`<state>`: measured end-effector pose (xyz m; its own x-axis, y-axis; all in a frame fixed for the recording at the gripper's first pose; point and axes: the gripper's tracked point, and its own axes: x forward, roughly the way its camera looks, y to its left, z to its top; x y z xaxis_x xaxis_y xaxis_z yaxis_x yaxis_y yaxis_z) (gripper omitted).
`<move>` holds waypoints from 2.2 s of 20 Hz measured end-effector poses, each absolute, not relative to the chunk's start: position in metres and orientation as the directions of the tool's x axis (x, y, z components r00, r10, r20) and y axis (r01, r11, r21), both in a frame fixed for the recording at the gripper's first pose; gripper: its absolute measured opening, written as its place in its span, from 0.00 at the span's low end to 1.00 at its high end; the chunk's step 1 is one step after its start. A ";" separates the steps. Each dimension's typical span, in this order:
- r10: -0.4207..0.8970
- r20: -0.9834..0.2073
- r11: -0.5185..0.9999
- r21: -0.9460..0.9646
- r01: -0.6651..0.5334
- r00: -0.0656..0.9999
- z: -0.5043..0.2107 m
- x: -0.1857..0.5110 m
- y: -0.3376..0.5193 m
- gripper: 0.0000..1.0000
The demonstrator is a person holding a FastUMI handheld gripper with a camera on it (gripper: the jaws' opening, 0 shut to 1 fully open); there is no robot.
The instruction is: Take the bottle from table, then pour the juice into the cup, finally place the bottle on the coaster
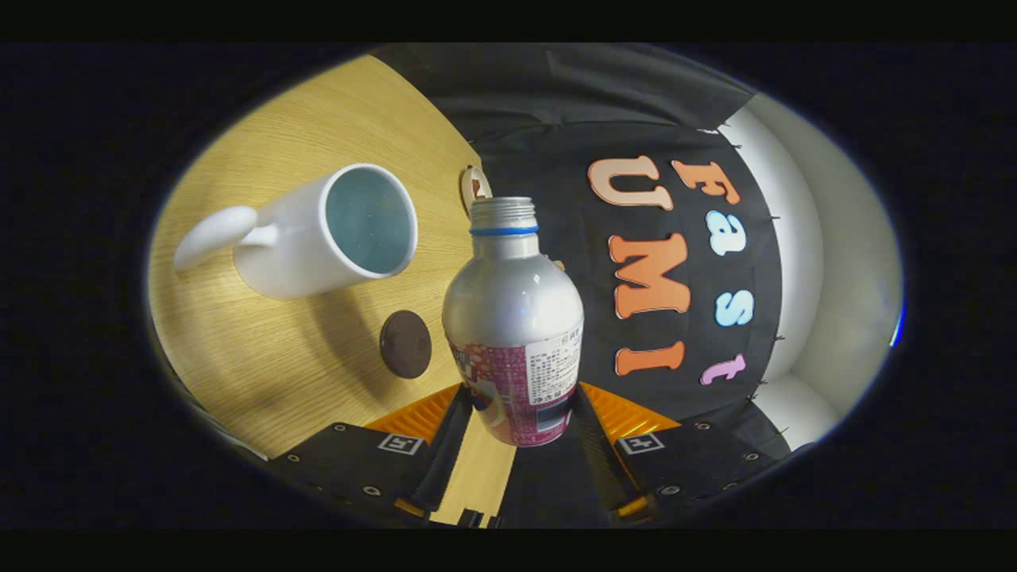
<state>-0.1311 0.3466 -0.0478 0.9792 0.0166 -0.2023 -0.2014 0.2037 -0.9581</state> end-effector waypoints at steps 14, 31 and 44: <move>0.008 -0.180 0.042 -0.983 -0.181 0.984 -0.032 -0.124 0.337 0.74; 0.038 -0.190 -0.107 -0.977 -0.185 0.981 -0.028 -0.121 0.346 0.73; 0.038 -0.211 -0.143 -0.968 -0.204 0.977 -0.032 -0.121 0.345 0.74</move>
